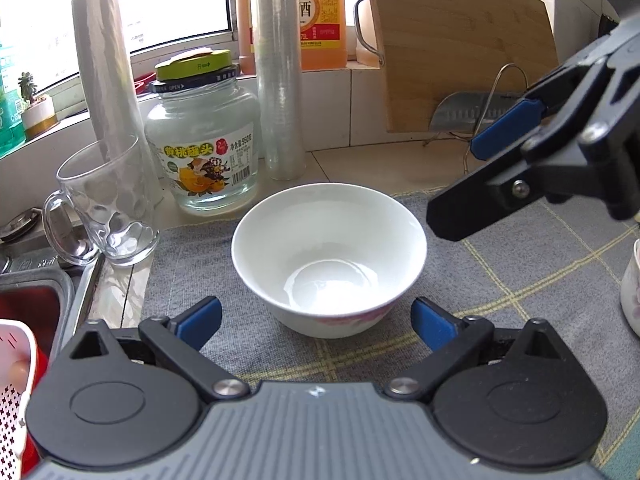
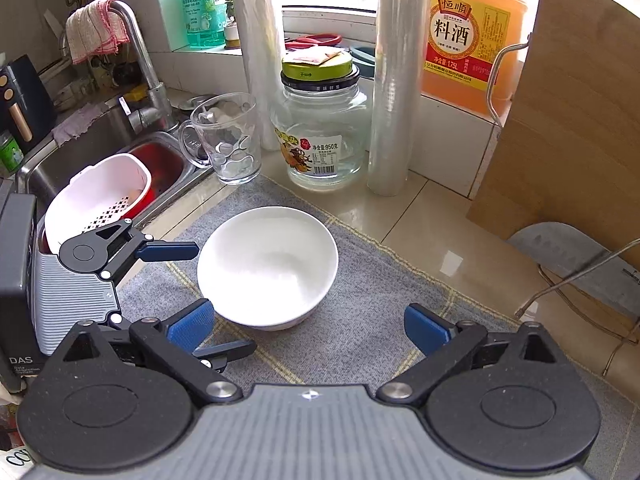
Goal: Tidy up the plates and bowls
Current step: 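Reach the right tool to the white bowl beside the glass jar, then close the right tool on that bowl's rim and lift it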
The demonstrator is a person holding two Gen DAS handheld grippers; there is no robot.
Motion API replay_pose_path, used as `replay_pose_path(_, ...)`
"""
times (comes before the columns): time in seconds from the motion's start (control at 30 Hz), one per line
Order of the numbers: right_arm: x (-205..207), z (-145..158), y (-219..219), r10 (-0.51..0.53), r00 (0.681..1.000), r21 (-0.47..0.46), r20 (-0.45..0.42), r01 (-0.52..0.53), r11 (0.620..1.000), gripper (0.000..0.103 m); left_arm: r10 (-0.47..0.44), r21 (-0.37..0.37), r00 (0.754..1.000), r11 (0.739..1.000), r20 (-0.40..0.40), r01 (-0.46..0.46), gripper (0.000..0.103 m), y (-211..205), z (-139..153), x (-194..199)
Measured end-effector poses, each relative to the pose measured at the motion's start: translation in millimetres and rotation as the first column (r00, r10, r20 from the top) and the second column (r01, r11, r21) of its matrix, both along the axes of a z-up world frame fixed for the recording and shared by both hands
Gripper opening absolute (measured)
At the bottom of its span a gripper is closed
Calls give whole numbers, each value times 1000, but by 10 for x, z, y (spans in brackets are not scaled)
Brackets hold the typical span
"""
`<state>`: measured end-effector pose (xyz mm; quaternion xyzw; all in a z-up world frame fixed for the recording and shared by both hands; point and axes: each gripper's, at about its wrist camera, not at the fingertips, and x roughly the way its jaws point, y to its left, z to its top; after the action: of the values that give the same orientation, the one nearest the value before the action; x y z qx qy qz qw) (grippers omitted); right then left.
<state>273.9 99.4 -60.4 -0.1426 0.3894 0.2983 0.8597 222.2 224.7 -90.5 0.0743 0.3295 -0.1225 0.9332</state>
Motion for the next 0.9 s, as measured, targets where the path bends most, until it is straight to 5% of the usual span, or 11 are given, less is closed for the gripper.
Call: replay_pose_path(0.9, 724, -404, 501, 115, 984, -1, -133, -116, 993, 80, -65, -16, 997, 998, 31, 66, 96, -5, -32, 144)
